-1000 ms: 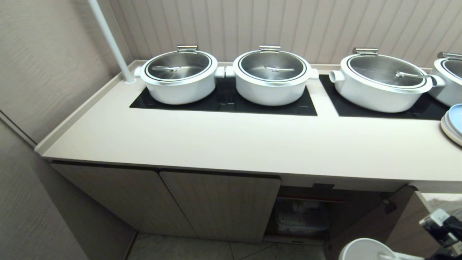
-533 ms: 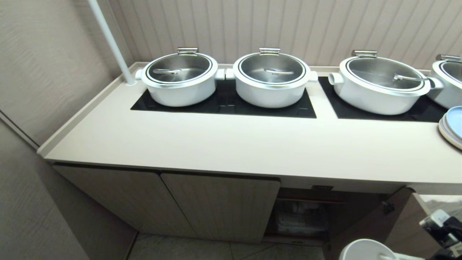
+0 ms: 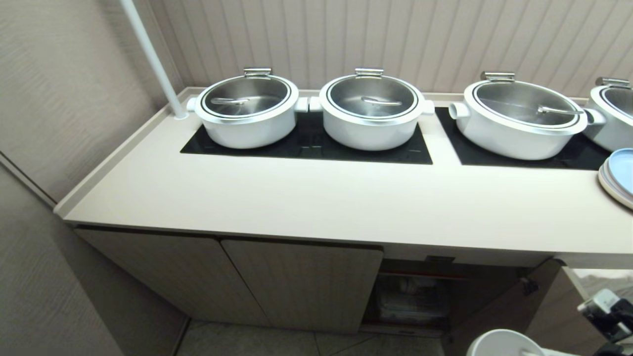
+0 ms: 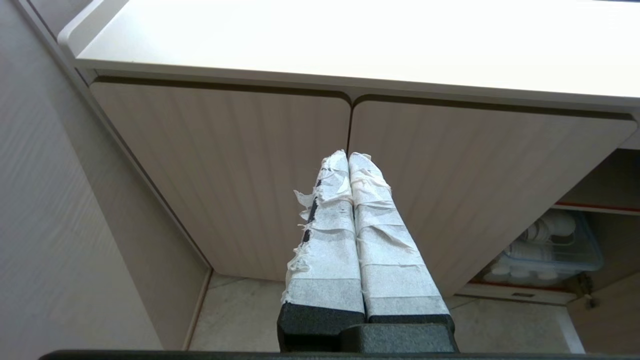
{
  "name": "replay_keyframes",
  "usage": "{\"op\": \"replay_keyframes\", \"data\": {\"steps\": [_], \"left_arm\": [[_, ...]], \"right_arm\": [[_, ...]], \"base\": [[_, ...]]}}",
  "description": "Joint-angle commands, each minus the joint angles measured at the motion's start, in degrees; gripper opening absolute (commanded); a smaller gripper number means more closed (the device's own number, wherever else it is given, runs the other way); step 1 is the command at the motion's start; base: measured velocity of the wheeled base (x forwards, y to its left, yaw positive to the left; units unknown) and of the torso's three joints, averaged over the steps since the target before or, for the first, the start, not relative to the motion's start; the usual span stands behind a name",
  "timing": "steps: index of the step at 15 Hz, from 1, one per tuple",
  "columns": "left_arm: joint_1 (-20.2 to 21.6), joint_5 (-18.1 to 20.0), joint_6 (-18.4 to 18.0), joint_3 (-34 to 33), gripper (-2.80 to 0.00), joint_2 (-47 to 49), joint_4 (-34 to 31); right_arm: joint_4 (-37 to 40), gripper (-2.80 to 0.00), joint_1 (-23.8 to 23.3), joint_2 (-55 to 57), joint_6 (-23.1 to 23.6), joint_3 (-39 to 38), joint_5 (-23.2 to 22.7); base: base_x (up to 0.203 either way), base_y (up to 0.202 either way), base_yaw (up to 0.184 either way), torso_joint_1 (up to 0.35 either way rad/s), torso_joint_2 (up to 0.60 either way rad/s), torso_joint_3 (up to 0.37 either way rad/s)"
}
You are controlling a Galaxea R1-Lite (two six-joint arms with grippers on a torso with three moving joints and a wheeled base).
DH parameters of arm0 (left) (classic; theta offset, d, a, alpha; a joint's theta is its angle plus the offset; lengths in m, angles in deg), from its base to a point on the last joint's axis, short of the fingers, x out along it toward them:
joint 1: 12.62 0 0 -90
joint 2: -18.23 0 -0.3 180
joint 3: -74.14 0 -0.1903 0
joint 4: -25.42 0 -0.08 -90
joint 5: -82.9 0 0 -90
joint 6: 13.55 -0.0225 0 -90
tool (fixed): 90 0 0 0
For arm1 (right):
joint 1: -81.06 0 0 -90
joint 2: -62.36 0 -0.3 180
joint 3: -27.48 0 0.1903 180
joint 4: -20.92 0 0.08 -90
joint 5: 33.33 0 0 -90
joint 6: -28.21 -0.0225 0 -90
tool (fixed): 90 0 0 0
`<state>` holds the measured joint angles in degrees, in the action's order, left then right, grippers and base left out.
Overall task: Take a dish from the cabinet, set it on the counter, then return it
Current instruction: Place it on the table
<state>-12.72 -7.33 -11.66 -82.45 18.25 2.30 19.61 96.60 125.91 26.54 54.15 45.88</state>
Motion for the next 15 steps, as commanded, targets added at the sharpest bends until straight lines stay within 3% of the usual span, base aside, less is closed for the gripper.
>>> {"op": "replay_keyframes", "data": {"steps": [1,15], "left_arm": [[0.0,0.0,0.0,0.0,-2.80,0.0,0.0],[0.0,0.0,0.0,0.0,-2.80,0.0,0.0]], "right_arm": [[0.4,-2.80,0.0,-0.6,0.0,0.0,0.0],[-0.1,-2.80,-0.1,-0.6,0.3,0.7,0.1]], "base": [[0.000,0.000,0.000,0.042,-0.12,-0.051],[0.000,0.000,0.000,0.045,-0.08,-0.043]]}}
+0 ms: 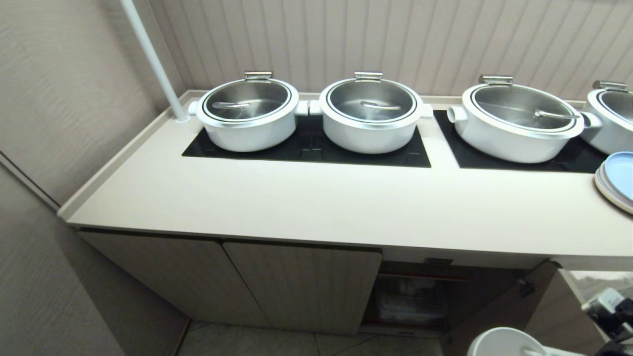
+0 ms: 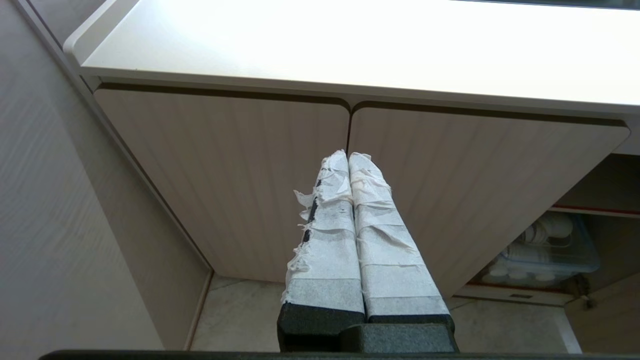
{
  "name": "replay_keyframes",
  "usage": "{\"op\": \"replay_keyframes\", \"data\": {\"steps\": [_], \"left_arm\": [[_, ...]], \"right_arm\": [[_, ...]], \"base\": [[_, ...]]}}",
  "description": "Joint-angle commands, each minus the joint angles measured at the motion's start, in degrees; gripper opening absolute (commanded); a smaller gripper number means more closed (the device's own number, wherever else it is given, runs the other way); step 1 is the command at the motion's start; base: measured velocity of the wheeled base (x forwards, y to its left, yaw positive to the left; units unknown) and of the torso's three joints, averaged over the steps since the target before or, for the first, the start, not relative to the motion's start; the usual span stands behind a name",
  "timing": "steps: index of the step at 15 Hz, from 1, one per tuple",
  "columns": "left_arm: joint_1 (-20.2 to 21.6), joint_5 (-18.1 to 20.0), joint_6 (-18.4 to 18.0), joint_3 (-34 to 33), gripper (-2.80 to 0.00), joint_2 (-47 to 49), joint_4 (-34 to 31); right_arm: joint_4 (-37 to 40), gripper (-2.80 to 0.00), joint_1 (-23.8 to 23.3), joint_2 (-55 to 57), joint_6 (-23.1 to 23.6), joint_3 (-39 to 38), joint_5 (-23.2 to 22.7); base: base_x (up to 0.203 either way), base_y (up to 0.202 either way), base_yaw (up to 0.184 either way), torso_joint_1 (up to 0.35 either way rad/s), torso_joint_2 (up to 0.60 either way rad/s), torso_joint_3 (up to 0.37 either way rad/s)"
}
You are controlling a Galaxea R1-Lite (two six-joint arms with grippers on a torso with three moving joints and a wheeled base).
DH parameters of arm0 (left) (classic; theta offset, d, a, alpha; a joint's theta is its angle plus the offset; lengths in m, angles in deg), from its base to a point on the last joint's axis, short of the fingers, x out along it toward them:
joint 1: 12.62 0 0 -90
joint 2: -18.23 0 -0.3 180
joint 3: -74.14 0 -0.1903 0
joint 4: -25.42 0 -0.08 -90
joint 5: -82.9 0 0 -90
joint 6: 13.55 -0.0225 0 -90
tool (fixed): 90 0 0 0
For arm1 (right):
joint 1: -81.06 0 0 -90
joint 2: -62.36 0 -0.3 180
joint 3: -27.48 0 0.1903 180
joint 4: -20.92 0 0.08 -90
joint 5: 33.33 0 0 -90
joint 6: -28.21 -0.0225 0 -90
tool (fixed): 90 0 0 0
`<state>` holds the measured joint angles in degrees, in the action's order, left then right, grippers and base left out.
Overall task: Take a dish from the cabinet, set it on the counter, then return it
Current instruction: Place it on the table
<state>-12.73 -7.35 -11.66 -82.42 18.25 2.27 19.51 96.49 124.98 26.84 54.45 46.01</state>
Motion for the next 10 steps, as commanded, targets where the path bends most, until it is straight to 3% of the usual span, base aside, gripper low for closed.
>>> {"op": "replay_keyframes", "data": {"steps": [1,10], "left_arm": [[0.0,0.0,0.0,0.0,-2.80,0.0,0.0],[0.0,0.0,0.0,0.0,-2.80,0.0,0.0]], "right_arm": [[0.1,-2.80,0.0,0.5,0.0,0.7,0.0],[5.8,-2.80,0.0,2.2,-0.1,4.7,0.1]], "base": [[0.000,0.000,0.000,0.000,0.00,0.000],[0.000,0.000,0.000,0.000,0.00,0.000]]}}
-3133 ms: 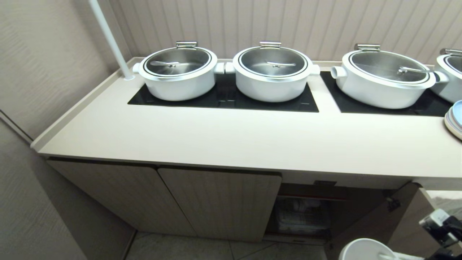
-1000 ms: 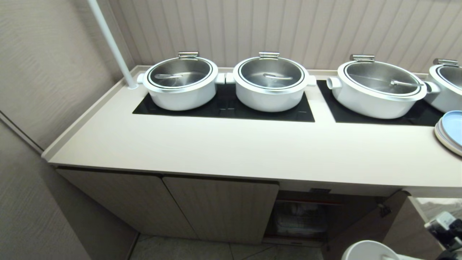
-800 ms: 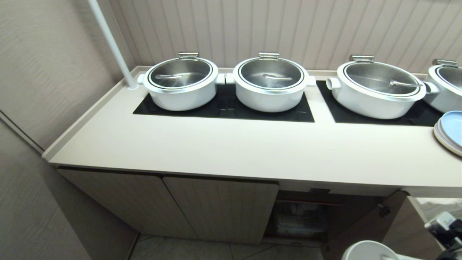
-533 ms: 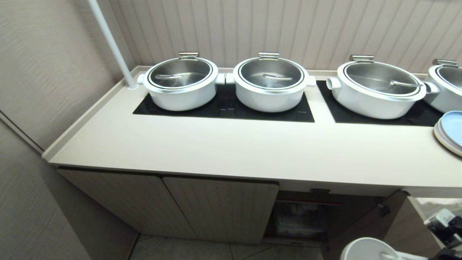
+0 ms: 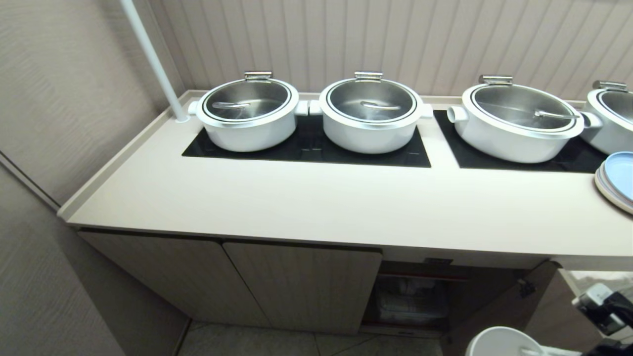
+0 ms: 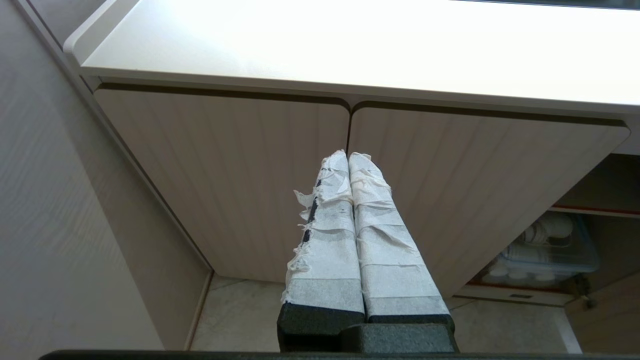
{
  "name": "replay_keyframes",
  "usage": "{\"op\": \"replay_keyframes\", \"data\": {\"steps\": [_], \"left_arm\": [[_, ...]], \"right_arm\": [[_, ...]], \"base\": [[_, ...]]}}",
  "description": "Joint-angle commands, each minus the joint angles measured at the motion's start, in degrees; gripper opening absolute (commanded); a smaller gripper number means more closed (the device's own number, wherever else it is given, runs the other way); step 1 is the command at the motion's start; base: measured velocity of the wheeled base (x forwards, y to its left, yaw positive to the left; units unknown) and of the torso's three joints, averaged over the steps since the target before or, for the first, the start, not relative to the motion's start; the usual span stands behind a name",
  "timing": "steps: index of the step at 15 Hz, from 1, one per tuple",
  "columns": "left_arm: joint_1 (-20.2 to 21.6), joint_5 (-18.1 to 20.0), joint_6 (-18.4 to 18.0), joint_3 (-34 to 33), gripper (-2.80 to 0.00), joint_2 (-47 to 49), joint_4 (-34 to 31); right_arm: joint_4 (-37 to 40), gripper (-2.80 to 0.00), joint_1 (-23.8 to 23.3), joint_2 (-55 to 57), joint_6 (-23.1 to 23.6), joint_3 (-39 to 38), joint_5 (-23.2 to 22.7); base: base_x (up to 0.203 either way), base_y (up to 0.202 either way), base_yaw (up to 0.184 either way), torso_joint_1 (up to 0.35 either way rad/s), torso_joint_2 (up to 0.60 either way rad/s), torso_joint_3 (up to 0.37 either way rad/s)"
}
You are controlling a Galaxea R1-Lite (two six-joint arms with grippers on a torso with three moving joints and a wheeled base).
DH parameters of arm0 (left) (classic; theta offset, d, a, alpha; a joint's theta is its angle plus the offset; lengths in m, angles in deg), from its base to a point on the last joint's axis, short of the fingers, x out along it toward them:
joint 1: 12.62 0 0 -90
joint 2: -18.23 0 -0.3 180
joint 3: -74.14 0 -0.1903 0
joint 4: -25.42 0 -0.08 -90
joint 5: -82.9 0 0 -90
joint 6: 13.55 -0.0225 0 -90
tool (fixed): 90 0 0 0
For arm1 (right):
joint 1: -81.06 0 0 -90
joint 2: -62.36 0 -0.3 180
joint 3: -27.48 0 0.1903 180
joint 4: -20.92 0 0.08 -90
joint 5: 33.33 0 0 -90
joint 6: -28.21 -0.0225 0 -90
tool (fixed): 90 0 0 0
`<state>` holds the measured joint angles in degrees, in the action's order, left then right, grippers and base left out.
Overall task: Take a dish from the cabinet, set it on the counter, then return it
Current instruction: Place it on the table
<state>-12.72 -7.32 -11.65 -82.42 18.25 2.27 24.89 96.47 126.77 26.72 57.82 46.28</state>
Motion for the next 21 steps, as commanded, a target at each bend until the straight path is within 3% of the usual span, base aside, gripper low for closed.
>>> {"op": "replay_keyframes", "data": {"steps": [1,6,12,21], "left_arm": [[0.0,0.0,0.0,0.0,-2.80,0.0,0.0],[0.0,0.0,0.0,0.0,-2.80,0.0,0.0],[0.0,0.0,0.0,0.0,-2.80,0.0,0.0],[0.0,0.0,0.0,0.0,-2.80,0.0,0.0]], "right_arm": [[1.3,-2.80,0.1,1.0,0.0,2.7,-0.2],[7.7,-2.80,0.0,5.4,-0.5,11.5,-0.2],[8.0,-2.80,-0.3,14.4,-2.9,19.5,1.9],[8.0,-2.80,-0.5,34.0,-7.4,40.0,8.1]], "base": [[0.000,0.000,0.000,0.000,0.00,0.000],[0.000,0.000,0.000,0.000,0.00,0.000],[0.000,0.000,0.000,0.000,0.00,0.000],[0.000,0.000,0.000,0.000,0.00,0.000]]}}
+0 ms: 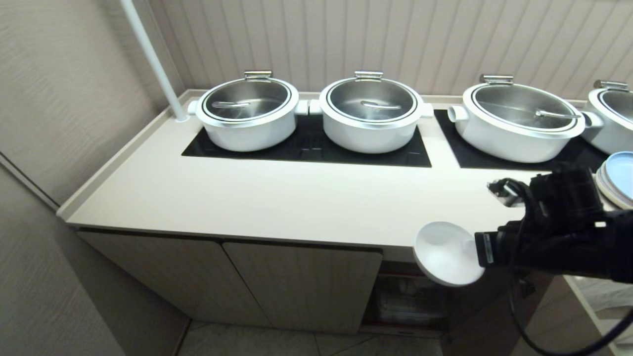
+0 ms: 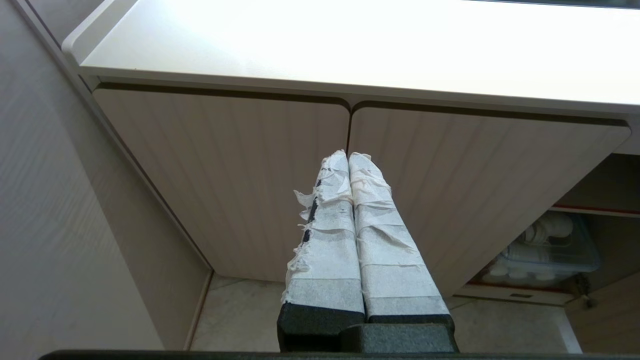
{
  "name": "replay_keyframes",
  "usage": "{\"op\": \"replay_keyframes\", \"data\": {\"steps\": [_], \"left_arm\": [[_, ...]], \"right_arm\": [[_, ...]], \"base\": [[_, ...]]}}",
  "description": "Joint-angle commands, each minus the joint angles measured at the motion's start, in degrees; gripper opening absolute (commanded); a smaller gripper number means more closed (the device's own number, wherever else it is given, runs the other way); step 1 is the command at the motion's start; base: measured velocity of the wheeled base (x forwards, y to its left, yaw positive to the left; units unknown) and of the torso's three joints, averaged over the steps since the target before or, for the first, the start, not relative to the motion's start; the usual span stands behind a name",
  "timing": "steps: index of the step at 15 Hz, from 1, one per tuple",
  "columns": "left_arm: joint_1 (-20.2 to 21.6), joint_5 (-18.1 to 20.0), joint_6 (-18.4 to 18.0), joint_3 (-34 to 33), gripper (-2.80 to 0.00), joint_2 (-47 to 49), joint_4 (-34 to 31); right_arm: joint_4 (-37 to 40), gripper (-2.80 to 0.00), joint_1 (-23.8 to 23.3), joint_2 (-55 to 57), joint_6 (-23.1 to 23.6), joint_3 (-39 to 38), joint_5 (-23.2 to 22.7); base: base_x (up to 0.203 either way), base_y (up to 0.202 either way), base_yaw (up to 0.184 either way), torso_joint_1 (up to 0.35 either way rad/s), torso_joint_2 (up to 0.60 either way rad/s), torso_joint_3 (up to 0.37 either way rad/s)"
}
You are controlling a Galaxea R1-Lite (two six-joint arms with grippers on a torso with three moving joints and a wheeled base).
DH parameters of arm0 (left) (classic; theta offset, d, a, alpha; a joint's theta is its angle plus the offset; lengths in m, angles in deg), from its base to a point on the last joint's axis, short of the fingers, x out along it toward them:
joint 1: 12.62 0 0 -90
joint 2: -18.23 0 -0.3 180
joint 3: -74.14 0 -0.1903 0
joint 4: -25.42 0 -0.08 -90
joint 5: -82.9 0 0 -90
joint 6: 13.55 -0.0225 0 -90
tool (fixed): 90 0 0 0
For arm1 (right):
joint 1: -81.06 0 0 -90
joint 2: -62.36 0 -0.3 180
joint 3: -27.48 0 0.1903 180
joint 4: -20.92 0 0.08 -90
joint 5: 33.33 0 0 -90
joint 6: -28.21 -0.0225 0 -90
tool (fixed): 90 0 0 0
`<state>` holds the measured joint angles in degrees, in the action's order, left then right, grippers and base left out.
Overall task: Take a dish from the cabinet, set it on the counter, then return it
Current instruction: Place it on the table
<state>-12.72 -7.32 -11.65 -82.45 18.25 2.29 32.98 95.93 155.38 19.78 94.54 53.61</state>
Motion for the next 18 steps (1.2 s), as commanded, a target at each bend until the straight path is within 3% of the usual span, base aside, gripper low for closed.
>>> {"op": "replay_keyframes", "data": {"steps": [1,6,12,18], "left_arm": [[0.0,0.0,0.0,0.0,-2.80,0.0,0.0],[0.0,0.0,0.0,0.0,-2.80,0.0,0.0],[0.0,0.0,0.0,0.0,-2.80,0.0,0.0],[0.0,0.0,0.0,0.0,-2.80,0.0,0.0]], "right_arm": [[0.0,-2.80,0.0,6.9,-1.0,5.1,1.6],[3.7,-2.80,-0.9,13.9,-4.2,16.9,2.2],[18.1,-2.80,-1.5,19.8,-13.0,33.2,2.9],[22.7,-2.80,-2.6,24.1,-16.5,39.8,2.9]], "base": [[0.000,0.000,0.000,0.000,0.00,0.000],[0.000,0.000,0.000,0.000,0.00,0.000],[0.000,0.000,0.000,0.000,0.00,0.000],[0.000,0.000,0.000,0.000,0.00,0.000]]}}
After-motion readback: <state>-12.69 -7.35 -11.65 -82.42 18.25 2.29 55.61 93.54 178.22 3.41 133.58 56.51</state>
